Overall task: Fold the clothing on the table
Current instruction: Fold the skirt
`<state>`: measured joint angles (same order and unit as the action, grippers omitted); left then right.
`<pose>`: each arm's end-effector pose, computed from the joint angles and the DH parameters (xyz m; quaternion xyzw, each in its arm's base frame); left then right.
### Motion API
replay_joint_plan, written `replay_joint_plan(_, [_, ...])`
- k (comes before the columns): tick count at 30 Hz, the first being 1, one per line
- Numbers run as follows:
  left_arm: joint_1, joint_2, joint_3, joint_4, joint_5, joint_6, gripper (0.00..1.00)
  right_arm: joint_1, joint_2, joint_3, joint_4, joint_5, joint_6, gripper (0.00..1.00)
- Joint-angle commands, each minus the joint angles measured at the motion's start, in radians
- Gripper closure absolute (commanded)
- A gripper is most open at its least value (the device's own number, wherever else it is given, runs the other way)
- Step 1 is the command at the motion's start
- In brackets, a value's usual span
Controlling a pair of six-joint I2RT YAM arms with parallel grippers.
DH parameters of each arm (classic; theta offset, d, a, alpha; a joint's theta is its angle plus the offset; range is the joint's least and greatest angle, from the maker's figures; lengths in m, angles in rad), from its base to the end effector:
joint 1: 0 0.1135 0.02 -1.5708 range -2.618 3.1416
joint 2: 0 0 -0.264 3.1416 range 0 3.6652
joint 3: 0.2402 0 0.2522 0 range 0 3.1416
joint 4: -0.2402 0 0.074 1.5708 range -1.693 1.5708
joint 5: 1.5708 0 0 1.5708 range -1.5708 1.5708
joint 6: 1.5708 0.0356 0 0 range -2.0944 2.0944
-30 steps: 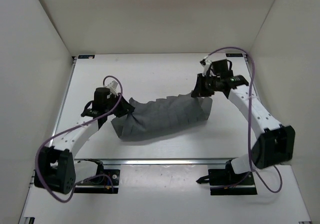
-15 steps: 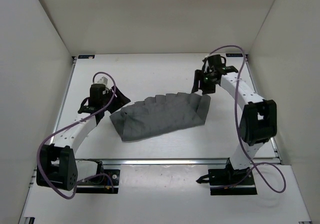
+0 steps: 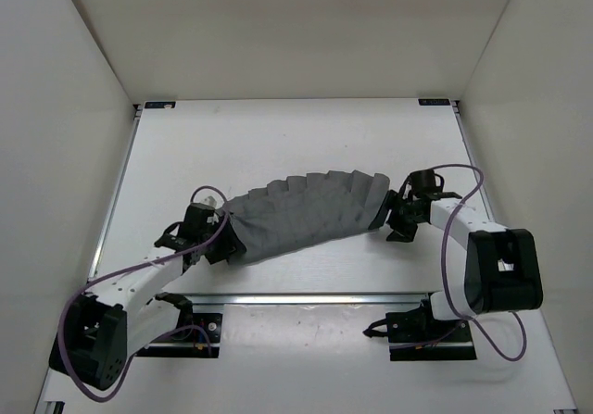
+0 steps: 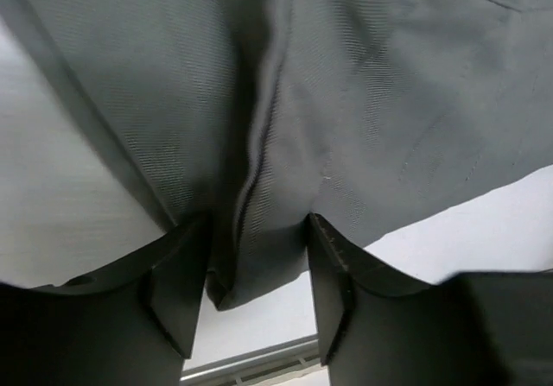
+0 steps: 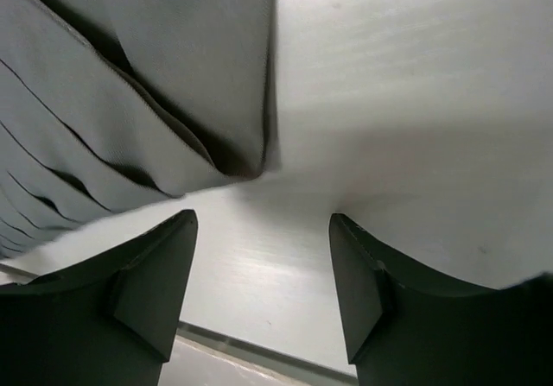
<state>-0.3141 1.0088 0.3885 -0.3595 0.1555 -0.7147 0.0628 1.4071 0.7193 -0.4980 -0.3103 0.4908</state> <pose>0.1641 -0.0591 0.1527 -0.1676 0.9392 -0.2075 0.2162 0.2437 0.0262 0.1648 0.1771 0.9539 0.1976 0.1404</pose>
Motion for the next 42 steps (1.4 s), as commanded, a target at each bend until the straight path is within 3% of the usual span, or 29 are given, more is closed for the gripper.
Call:
replay_joint_plan(1, [-0.051,0.014,0.016,0.037,-0.085,-0.028,0.43,-0.005,0.025,-0.03,0.217,-0.065,0.116,0.4])
replay_joint_plan(3, [-0.051,0.051,0.024,0.054,-0.096,-0.038,0.53,-0.006,0.065,-0.043,0.285,-0.108,0.167,0.4])
replay_joint_plan(5, [-0.056,0.112,0.032,0.071,-0.103,-0.04,0.55,0.005,0.134,0.0,0.322,-0.104,0.198,0.44])
replay_joint_plan(7, [-0.069,0.166,0.056,0.076,-0.117,-0.031,0.61,0.028,0.203,0.064,0.299,-0.095,0.195,0.64])
replay_joint_plan(8, [-0.075,0.207,0.078,0.083,-0.119,-0.028,0.71,0.032,0.234,0.104,0.285,-0.096,0.193,0.88])
replay_joint_plan(9, [-0.088,0.246,0.102,0.079,-0.12,-0.025,0.82,0.02,0.249,0.139,0.259,-0.092,0.187,1.0])
replay_joint_plan(10, [-0.095,0.287,0.14,0.08,-0.125,-0.019,0.94,0.002,0.256,0.163,0.242,-0.095,0.177,1.0])
replay_joint_plan(11, [-0.111,0.31,0.163,0.085,-0.117,-0.02,0.99,-0.01,0.254,0.176,0.204,-0.093,0.145,1.0])
replay_joint_plan(15, [-0.166,0.476,0.303,0.097,-0.113,-0.028,1.0,-0.082,0.21,0.322,-0.003,0.07,-0.018,1.0])
replay_joint_plan(18, [-0.195,0.559,0.346,0.151,-0.08,-0.055,1.0,-0.07,0.199,0.464,-0.108,0.132,-0.116,1.0])
replay_joint_plan(21, [-0.207,0.618,0.406,0.178,-0.059,-0.088,1.0,0.069,0.184,0.567,-0.128,0.129,-0.121,1.0])
replay_joint_plan(24, [-0.214,0.663,0.46,0.174,-0.034,-0.089,0.97,0.236,0.184,0.629,-0.039,0.087,-0.097,1.0])
replay_joint_plan(30, [-0.183,0.691,0.468,0.182,0.038,-0.083,0.98,0.53,0.351,0.775,0.061,0.051,-0.107,1.0])
replay_joint_plan(42, [-0.119,0.623,0.319,0.244,0.087,-0.063,0.93,0.707,0.601,0.727,0.113,0.017,-0.092,1.0])
